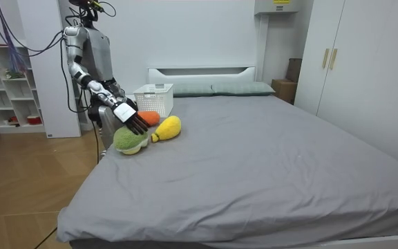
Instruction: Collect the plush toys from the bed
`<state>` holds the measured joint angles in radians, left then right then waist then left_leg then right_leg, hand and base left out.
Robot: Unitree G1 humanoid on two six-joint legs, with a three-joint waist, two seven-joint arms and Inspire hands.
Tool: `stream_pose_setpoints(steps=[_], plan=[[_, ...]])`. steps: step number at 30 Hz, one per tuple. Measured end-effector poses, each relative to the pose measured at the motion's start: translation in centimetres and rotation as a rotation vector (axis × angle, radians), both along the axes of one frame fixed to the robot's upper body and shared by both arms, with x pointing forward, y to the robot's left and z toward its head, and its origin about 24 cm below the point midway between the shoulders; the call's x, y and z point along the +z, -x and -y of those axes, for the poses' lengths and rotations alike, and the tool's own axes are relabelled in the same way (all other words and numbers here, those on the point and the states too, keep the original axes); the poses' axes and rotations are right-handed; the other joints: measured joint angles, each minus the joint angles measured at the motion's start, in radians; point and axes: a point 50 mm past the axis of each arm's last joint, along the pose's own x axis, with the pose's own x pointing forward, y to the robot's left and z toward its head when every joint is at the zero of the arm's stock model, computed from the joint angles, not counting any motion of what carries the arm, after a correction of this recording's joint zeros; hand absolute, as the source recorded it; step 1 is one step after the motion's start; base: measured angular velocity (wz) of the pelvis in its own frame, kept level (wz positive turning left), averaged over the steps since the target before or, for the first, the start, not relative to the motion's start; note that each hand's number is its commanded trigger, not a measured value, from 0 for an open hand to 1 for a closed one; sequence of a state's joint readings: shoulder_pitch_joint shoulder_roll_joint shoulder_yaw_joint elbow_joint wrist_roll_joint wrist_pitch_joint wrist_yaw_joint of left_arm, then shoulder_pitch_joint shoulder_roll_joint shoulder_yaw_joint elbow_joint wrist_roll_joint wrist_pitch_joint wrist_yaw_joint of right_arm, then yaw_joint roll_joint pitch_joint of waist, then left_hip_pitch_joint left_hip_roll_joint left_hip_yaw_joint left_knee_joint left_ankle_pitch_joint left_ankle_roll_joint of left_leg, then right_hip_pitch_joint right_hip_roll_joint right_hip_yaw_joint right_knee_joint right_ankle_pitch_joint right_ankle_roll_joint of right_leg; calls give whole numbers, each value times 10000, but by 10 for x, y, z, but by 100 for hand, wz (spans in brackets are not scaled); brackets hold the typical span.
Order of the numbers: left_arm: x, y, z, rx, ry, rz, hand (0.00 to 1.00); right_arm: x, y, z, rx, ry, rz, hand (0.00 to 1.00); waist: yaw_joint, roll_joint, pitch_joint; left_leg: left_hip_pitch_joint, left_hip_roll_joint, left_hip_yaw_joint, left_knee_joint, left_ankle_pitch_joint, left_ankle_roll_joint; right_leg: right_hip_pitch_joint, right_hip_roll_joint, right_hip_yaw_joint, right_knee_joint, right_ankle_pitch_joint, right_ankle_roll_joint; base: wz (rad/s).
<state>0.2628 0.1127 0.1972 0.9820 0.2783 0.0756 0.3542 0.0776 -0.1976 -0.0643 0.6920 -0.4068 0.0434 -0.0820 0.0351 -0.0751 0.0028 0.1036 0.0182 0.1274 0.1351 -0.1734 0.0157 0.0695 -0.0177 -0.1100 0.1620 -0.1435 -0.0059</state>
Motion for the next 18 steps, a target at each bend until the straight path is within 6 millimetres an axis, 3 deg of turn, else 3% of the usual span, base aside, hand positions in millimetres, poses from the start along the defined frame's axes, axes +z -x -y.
stream_pose_setpoints(steps=[8, 9, 10, 11, 18], plan=[[3, 2, -4, -211, -195, -151, 0, -9, 5, 2, 404, 345, -857, 0, 19, -103, -57, 122, -4, -82, 0, -2, -3, 159, 0, -73, -111, 2, -3, 3], [3, 2, -4, -249, -228, -198, 0, -10, 6, 2, 423, 381, -927, 33, 24, -119, -73, 124, -5, -103, 0, -2, -3, 166, 1, -76, -109, 2, -4, 0], [4, 3, -5, -271, -257, -219, 0, -11, 8, 2, 425, 407, -1024, 74, 24, -127, -99, 129, -7, -155, 1, -2, -3, 176, 3, -78, -110, 3, -6, 3], [4, 4, -5, -291, -272, -231, 0, -12, 9, 3, 439, 455, -1080, 100, 23, -133, -110, 137, -9, -168, 1, -1, -3, 179, 2, -79, -109, 3, -6, 4], [5, 4, -5, -391, -391, -354, 0, -14, 13, 7, 277, 1009, -1328, 100, 9, -174, -99, 277, -12, -243, -12, -3, -6, 358, -1, -172, -134, -1, -6, 2]])
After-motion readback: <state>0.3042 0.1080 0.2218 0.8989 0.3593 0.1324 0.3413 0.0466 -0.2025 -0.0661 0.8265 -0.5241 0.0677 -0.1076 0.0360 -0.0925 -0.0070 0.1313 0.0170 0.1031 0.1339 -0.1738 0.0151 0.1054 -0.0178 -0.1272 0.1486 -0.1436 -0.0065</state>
